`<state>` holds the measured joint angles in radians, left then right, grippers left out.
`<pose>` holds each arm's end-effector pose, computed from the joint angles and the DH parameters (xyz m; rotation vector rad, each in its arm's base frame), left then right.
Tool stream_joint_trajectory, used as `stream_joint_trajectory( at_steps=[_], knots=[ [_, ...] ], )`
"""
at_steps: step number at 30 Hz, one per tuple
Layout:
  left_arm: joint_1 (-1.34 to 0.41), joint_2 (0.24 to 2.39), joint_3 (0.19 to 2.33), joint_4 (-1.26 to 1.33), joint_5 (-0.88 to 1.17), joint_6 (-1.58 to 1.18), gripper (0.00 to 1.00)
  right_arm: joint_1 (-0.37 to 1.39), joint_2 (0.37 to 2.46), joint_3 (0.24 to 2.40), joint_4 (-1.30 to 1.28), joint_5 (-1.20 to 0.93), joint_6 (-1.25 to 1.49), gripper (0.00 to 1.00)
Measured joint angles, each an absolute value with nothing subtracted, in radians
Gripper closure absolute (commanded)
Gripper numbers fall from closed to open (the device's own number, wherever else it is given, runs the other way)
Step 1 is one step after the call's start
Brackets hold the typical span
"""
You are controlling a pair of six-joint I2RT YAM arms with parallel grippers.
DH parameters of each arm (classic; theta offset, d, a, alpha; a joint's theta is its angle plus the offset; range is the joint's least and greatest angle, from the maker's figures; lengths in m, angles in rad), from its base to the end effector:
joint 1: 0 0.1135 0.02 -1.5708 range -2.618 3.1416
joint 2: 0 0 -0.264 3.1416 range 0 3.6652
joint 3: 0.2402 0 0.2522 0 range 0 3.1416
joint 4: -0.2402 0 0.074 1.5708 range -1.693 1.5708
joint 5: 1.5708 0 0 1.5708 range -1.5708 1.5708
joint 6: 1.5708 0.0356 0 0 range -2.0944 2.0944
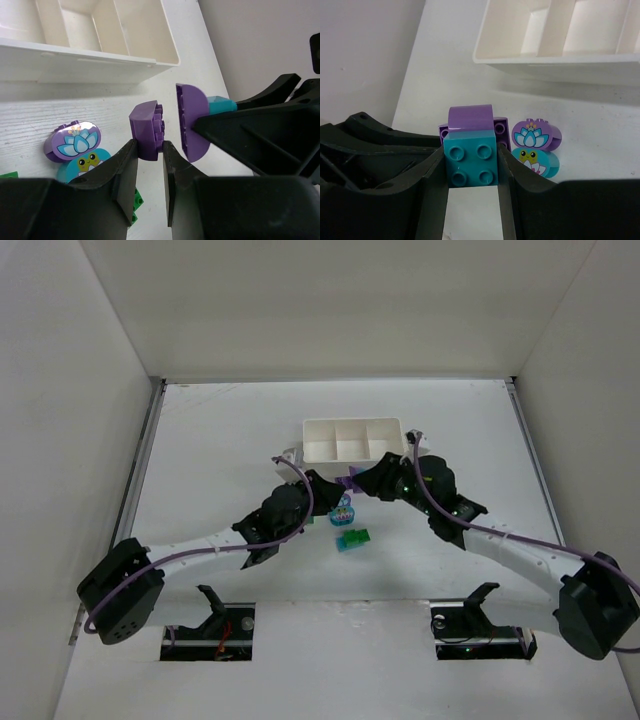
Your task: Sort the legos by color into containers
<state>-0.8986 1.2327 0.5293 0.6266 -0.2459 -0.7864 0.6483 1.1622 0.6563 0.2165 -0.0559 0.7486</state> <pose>0.1726 -0.2029 0.2415 -0.1017 1.7574 -1.0648 0.2088 0.1607 0.2583 0.0583 1.9871 0.9955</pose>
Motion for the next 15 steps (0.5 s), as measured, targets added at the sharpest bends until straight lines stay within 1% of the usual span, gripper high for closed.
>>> stream_joint_trajectory(
  at_steps=[5,10,15],
  knots=[
    [-0.890,1.228,0.515,0.621,-0.252,-0.785,0.90,0.627,1.125,0.656,0.216,-0.088,0.752,0.79],
    [-0.848,1.172,0.516,0.582,-0.255,-0.765,0.89,0.609,1.073,0.638,0.215,-0.072,0.739,0.79],
    [-0.792,1.156,0.605,0.483,-0.267,-0.715,0.89,0.609,1.040,0.579,0.214,-0.012,0.714,0.78]
  ],
)
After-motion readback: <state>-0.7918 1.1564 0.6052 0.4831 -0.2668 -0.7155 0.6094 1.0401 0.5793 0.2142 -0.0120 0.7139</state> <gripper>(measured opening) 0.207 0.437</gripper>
